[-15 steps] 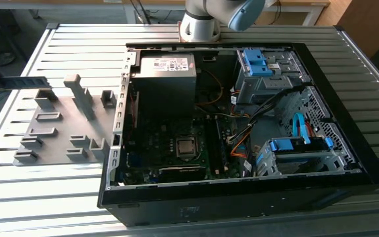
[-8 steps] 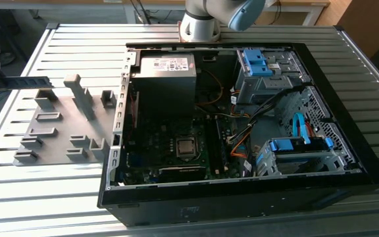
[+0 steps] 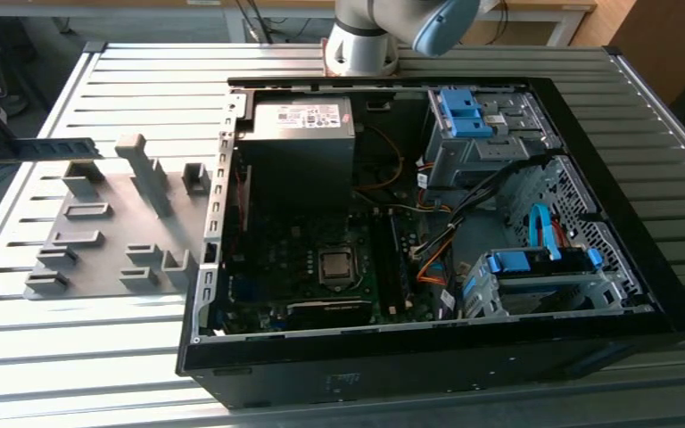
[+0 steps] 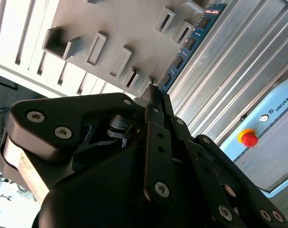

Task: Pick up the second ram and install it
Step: 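Pick up the second ram and move it above second insertion slot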

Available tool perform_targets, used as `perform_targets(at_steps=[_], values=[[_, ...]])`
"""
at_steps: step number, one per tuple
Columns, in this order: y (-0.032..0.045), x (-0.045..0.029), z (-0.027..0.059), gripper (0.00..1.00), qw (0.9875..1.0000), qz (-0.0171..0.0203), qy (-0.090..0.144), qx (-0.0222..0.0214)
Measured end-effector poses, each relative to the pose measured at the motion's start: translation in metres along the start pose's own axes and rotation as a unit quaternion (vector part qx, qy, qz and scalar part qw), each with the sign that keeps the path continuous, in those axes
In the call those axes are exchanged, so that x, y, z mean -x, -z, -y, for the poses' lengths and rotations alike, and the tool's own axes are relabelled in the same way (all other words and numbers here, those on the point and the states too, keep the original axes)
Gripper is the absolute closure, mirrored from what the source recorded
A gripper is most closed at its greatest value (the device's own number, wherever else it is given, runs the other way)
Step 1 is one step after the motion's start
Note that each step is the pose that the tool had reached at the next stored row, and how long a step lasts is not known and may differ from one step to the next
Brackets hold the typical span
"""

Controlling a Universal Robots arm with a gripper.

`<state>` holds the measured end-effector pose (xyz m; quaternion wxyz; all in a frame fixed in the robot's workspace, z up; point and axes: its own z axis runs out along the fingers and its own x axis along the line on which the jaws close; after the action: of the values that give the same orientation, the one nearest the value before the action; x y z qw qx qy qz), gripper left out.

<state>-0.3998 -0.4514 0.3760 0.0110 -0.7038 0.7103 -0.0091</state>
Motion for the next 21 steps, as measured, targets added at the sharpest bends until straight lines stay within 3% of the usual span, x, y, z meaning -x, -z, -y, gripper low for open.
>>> perform_targets(at_steps=[21], values=[[-0.0002,0.0001,0.0085,0.86,1.0000,0.0000,0.000,0.0000]])
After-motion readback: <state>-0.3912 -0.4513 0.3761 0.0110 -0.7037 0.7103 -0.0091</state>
